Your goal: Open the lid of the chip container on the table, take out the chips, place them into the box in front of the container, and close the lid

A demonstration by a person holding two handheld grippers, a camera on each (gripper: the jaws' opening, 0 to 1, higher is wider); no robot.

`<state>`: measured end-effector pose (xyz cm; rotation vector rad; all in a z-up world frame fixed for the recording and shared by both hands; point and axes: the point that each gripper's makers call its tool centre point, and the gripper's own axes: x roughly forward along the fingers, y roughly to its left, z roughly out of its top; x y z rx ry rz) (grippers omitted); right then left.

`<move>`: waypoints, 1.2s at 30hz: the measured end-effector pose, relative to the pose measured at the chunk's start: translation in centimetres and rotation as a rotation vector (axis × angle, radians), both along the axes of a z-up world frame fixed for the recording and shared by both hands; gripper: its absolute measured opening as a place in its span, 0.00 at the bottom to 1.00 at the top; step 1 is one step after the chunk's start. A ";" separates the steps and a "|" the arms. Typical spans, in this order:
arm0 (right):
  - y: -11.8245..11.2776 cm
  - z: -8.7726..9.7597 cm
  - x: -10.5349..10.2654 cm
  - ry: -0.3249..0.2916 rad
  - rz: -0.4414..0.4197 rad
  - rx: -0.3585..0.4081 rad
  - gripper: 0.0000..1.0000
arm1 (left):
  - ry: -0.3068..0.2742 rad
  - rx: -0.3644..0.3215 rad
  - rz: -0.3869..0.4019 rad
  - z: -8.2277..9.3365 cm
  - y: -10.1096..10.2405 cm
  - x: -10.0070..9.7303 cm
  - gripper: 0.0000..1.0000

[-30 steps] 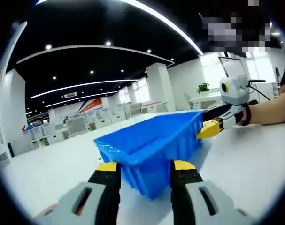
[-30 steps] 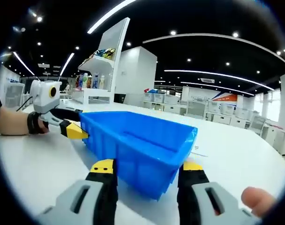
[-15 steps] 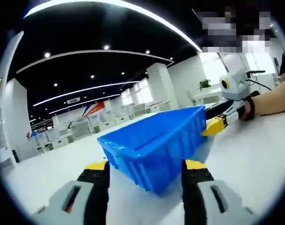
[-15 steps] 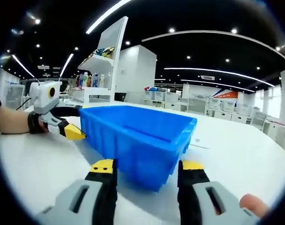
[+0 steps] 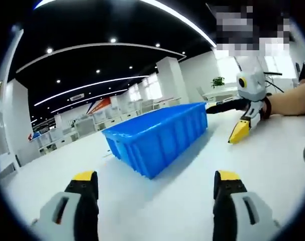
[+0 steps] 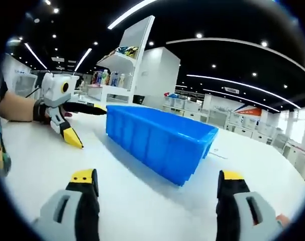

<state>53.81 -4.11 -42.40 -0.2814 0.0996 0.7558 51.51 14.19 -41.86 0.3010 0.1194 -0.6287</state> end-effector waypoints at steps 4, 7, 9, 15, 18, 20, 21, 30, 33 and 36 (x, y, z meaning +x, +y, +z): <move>-1.5 0.3 -3.5 -0.003 0.067 0.000 0.97 | 0.005 0.047 -0.003 0.5 1.5 -2.7 0.95; -2.7 0.8 -5.6 -0.004 0.086 -0.035 0.97 | 0.025 0.041 -0.047 1.7 1.8 -5.4 0.95; -3.6 2.3 -8.0 -0.028 0.126 -0.057 0.97 | 0.035 0.053 -0.091 2.6 2.4 -6.5 0.95; -5.1 7.4 -14.1 -0.144 0.217 -0.142 0.97 | 0.054 0.111 -0.205 6.1 2.2 -13.2 0.95; -5.9 9.5 -17.1 -0.134 0.232 -0.171 0.97 | 0.039 0.141 -0.229 8.1 2.4 -15.7 0.95; -6.4 11.1 -19.2 -0.135 0.245 -0.187 0.97 | -0.011 0.182 -0.241 10.0 2.8 -17.5 0.95; -6.7 12.2 -20.4 -0.148 0.254 -0.193 0.97 | -0.013 0.187 -0.245 10.6 2.9 -18.3 0.95; -6.9 19.9 -28.5 -0.253 0.331 -0.196 0.97 | -0.036 0.161 -0.272 17.9 3.6 -25.2 0.95; -6.6 21.7 -30.2 -0.255 0.349 -0.189 0.97 | -0.014 0.146 -0.269 19.3 3.6 -26.3 0.95; -6.8 22.4 -31.7 -0.225 0.389 -0.170 0.97 | -0.008 0.166 -0.270 19.7 3.5 -27.1 0.95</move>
